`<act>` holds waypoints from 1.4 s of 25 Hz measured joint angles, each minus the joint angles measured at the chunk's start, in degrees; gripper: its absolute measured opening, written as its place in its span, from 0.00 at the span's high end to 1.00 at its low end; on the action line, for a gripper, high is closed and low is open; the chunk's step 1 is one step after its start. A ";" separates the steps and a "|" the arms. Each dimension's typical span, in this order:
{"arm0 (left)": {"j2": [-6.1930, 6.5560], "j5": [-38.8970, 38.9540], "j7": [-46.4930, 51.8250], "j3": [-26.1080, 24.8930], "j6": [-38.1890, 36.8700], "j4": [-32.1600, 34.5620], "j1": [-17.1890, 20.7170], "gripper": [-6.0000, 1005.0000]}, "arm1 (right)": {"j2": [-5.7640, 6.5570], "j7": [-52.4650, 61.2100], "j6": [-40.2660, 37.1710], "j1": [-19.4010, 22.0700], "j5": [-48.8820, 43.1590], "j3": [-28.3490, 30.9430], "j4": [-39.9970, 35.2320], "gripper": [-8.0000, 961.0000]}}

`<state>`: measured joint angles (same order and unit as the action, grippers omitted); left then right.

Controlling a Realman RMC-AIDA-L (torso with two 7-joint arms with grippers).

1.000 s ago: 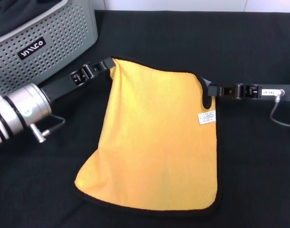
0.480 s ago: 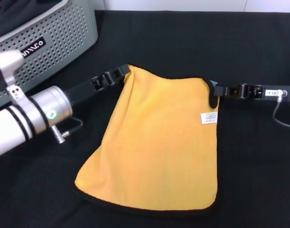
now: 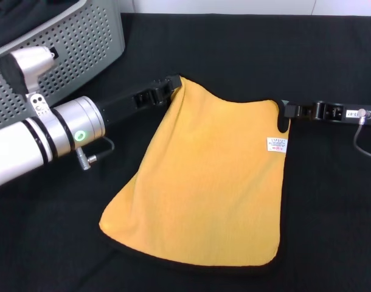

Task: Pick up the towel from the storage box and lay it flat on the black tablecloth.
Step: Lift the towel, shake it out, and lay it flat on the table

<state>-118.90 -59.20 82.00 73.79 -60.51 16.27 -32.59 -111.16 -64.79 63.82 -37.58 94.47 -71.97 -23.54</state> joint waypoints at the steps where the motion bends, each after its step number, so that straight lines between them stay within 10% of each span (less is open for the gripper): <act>1: 0.04 -0.28 -0.30 0.03 0.67 0.51 -0.01 0.97 | 0.02 0.04 -0.16 -0.08 0.00 0.03 0.00 0.92; 35: -0.97 -2.06 -31.81 0.14 15.52 5.00 -1.27 0.96 | -0.17 3.02 -4.15 -3.35 0.01 -0.25 0.69 0.91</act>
<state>-119.86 -61.26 50.18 73.94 -44.99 21.26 -33.85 -111.33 -61.77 59.67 -40.93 94.48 -72.23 -22.85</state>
